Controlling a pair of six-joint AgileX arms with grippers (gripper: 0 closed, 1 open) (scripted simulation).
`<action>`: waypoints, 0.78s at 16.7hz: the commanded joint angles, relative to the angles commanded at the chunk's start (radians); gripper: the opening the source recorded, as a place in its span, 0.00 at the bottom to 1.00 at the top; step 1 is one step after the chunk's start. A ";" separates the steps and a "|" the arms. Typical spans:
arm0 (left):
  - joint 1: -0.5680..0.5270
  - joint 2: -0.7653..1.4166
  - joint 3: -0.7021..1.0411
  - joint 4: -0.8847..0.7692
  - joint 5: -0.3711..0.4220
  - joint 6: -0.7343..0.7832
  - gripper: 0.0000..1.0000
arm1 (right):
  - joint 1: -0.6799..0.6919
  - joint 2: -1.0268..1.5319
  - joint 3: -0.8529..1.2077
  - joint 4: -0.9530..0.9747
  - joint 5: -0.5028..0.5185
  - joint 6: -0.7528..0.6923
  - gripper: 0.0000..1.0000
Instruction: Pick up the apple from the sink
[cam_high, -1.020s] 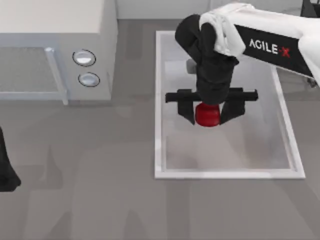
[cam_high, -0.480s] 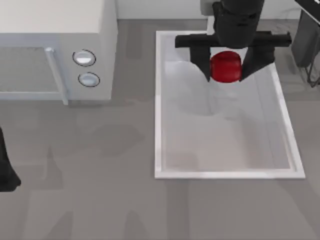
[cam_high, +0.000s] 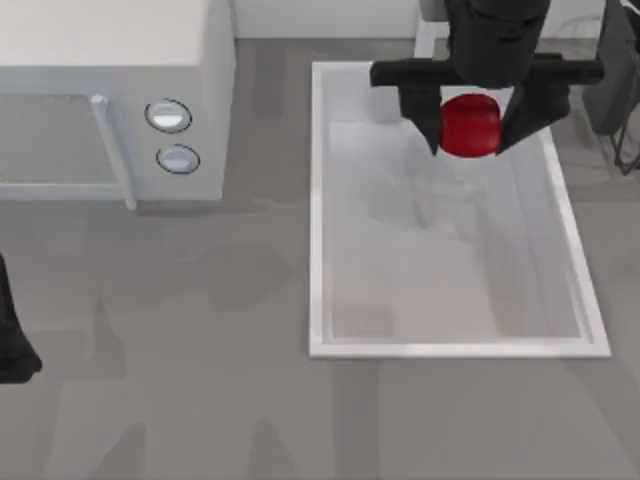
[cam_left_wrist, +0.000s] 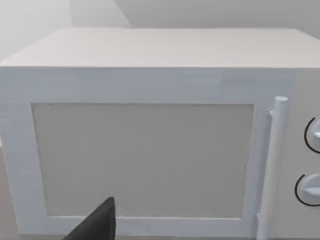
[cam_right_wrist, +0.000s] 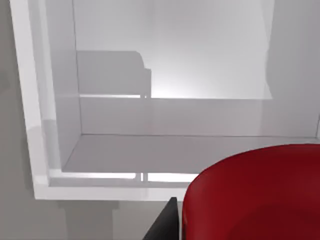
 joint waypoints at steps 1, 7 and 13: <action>0.000 0.000 0.000 0.000 0.000 0.000 1.00 | -0.033 -0.021 -0.033 0.013 -0.001 -0.033 0.00; 0.000 0.000 0.000 0.000 0.000 0.000 1.00 | -0.363 -0.211 -0.393 0.131 -0.014 -0.359 0.00; 0.000 0.000 0.000 0.000 0.000 0.000 1.00 | -0.523 -0.316 -0.554 0.197 -0.022 -0.518 0.00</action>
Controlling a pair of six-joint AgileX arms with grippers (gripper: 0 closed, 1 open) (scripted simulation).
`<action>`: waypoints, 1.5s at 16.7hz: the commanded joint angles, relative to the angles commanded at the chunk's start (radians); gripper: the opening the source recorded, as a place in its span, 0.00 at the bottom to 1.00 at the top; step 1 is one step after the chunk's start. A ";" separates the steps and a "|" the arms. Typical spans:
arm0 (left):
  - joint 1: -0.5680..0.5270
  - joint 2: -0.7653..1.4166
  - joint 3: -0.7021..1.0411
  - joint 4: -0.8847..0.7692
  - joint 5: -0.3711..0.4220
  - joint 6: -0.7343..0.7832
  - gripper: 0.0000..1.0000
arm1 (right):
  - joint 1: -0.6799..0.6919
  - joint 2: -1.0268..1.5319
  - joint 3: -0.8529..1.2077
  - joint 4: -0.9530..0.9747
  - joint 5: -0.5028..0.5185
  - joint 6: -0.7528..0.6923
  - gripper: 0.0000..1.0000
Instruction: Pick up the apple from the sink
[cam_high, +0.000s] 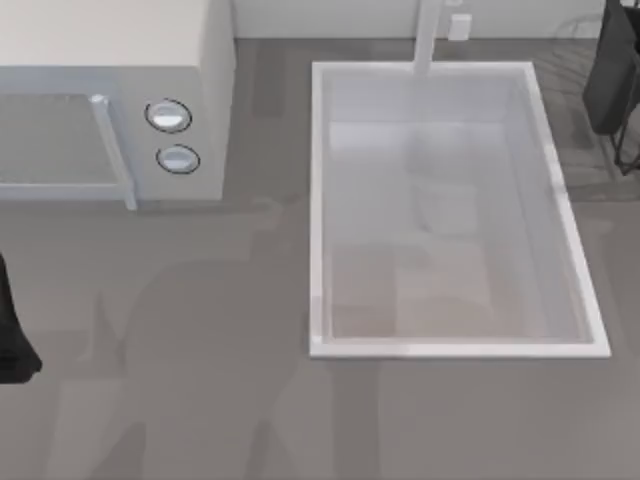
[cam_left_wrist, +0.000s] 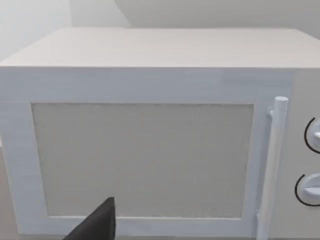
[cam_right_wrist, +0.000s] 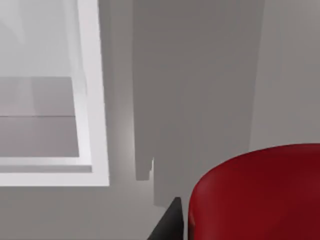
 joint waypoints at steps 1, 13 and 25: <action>0.000 0.000 0.000 0.000 0.000 0.000 1.00 | 0.000 0.000 0.000 0.000 0.000 0.000 0.00; 0.000 0.000 0.000 0.000 0.000 0.000 1.00 | 0.004 0.039 -0.320 0.368 0.000 0.004 0.00; 0.000 0.000 0.000 0.000 0.000 0.000 1.00 | 0.004 0.049 -0.370 0.420 0.000 0.004 0.45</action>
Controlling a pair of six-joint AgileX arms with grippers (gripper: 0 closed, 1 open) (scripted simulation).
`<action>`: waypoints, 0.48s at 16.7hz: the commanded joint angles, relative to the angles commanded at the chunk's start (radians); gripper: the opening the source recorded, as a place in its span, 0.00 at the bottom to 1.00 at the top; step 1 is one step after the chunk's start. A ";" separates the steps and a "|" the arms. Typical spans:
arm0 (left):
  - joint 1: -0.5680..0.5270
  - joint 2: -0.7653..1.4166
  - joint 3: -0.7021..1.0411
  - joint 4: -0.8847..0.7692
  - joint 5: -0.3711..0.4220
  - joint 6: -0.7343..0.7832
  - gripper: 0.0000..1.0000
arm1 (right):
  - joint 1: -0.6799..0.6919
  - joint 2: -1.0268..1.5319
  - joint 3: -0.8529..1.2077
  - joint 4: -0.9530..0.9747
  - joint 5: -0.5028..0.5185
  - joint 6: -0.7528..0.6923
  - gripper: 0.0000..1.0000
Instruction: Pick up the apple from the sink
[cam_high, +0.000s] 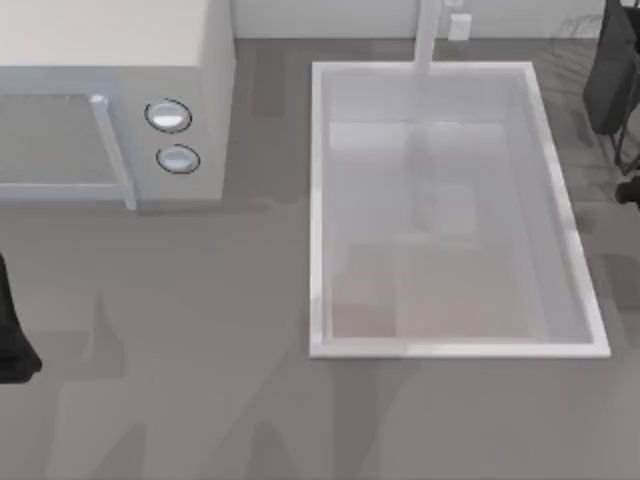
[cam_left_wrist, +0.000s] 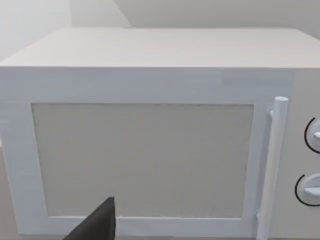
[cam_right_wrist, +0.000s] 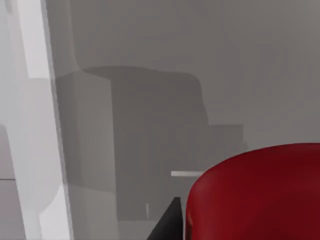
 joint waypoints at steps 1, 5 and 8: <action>0.000 0.000 0.000 0.000 0.000 0.000 1.00 | 0.000 0.000 0.000 0.000 0.000 0.000 0.53; 0.000 0.000 0.000 0.000 0.000 0.000 1.00 | 0.000 0.000 0.000 0.000 0.000 0.000 0.83; 0.000 0.000 0.000 0.000 0.000 0.000 1.00 | 0.000 0.000 0.000 0.000 0.000 0.000 1.00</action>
